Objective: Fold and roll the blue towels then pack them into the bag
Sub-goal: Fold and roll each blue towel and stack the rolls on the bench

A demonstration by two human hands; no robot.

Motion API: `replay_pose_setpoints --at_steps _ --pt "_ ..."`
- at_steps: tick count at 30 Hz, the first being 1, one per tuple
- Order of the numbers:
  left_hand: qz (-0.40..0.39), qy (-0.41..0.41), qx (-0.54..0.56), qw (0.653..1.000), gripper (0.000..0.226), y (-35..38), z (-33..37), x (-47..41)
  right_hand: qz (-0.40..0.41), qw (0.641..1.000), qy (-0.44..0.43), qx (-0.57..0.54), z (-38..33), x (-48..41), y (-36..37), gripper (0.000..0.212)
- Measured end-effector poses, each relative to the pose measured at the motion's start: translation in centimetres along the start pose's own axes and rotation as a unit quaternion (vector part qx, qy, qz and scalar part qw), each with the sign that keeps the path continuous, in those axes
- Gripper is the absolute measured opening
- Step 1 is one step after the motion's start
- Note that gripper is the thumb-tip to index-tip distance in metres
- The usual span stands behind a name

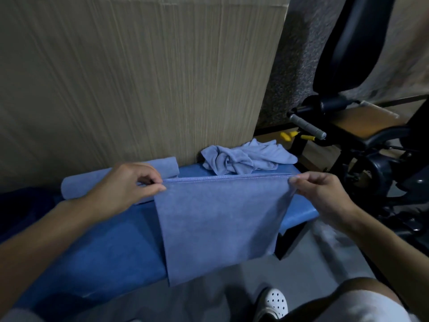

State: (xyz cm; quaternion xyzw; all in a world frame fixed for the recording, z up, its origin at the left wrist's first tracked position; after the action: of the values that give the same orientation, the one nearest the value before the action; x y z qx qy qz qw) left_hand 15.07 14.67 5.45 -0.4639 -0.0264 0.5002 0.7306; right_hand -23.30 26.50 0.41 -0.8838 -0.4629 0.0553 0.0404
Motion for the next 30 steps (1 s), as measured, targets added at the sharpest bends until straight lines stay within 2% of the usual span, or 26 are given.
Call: replay_pose_setpoints --at_steps 2,4,10,13,18,23,27,30 --pt "-0.017 0.007 0.008 1.0 0.019 -1.1 1.3 0.0 0.001 1.0 -0.01 -0.013 -2.1 0.8 -0.5 0.017" --pt "-0.022 0.012 0.003 1.0 0.023 -2.0 2.3 0.0 -0.001 1.0 -0.022 -0.013 -4.0 1.6 -1.0 0.017" --pt "0.049 -0.034 0.04 0.997 0.014 -4.3 4.1 -0.5 0.027 0.998 -0.063 -0.016 -7.4 3.3 -1.8 0.013" --pt "0.077 -0.078 0.087 0.99 0.021 -4.8 4.7 -1.0 0.048 0.996 -0.072 -0.015 -8.2 3.5 -1.9 0.012" --pt "0.092 -0.067 0.133 0.985 0.027 -5.1 6.5 -1.9 0.068 0.994 -0.084 -0.021 -9.3 2.9 -2.0 0.018" --pt "0.072 -0.06 0.052 0.994 0.023 -5.2 7.4 -2.7 0.055 0.992 -0.114 -0.001 -10.5 2.5 -2.3 0.009" --pt "0.089 -0.055 0.003 0.994 0.033 -5.8 7.8 -2.9 0.023 0.991 -0.124 0.04 -11.2 2.6 -2.5 0.011" --pt "0.093 -0.081 0.03 0.992 0.029 -6.3 7.9 -2.8 0.009 0.992 -0.117 0.055 -11.5 2.9 -2.6 0.01"
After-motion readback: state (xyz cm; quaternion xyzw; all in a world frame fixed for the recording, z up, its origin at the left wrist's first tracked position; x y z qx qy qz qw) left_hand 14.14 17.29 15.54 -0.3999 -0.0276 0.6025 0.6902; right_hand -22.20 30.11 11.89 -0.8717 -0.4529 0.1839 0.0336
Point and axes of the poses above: each hand's wrist, its own x-axis away from the middle knuckle, its own y-axis out of the palm, z = x × y, the point moved 5 cm from there along -x, towards the middle knuckle, and after that the axes turned 8 degrees about z, right-handed, at the moved point
